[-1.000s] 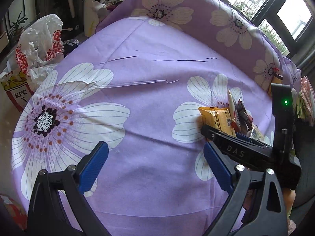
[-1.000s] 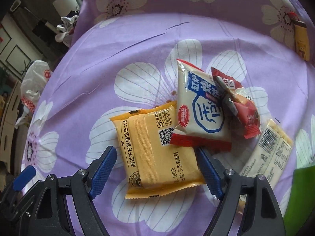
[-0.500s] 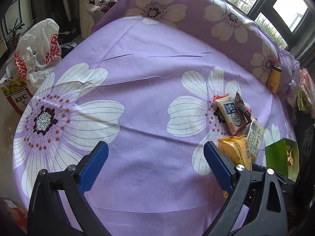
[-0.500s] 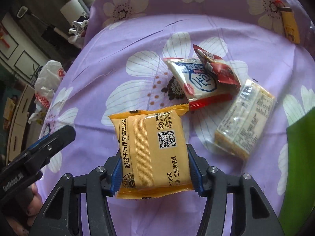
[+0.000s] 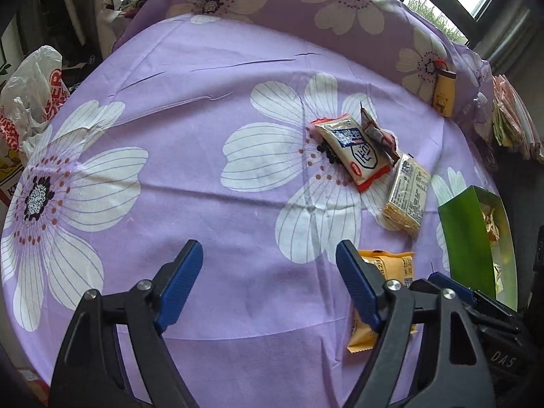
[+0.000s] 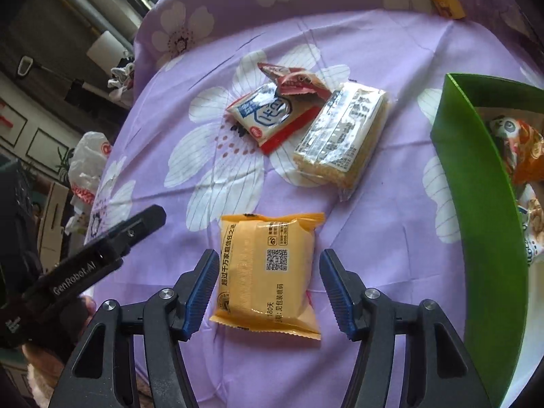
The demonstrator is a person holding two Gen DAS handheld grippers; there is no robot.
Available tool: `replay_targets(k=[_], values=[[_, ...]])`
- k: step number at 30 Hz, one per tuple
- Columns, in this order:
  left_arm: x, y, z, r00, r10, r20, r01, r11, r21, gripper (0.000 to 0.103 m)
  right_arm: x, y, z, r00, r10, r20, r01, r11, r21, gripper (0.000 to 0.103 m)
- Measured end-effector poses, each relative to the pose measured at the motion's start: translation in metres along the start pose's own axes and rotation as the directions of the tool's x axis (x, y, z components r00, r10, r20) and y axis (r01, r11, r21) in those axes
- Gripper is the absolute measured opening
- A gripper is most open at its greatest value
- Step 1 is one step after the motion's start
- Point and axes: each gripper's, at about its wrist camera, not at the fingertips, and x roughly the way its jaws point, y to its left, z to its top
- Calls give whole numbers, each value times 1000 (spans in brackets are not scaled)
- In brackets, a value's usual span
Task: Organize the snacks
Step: 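Grasp the yellow cracker packet with the right tool and lift, then carry the yellow packet with the right tool over the green box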
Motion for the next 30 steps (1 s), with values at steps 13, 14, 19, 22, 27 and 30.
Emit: replay_targets(k=[13,14,19,22,27,30], values=[[18,-51,-28,977,-174,-127,185,979,86,58,-4,-37,-1,990,135,45,-140,974,179,67],[18,-53,-29,976,-176,-127,188,978,91,58,-2,-37,-1,989,144,41,-149,972,182,67],[23,-63,-35,972,-191,-138,208,971,121,58,8,-34,-1,985,171,19,-171,969,180,67],[25,-68,-37,967,-213,-143,232,964,128,55,16,-32,-3,984,177,-4,-174,969,175,66],[28,-75,-41,962,-236,-140,254,958,132,45,26,-26,-4,983,181,-31,-174,973,154,58],[23,-79,-43,970,-218,-108,233,960,155,43,25,-22,-4,990,142,-22,-138,982,131,53]])
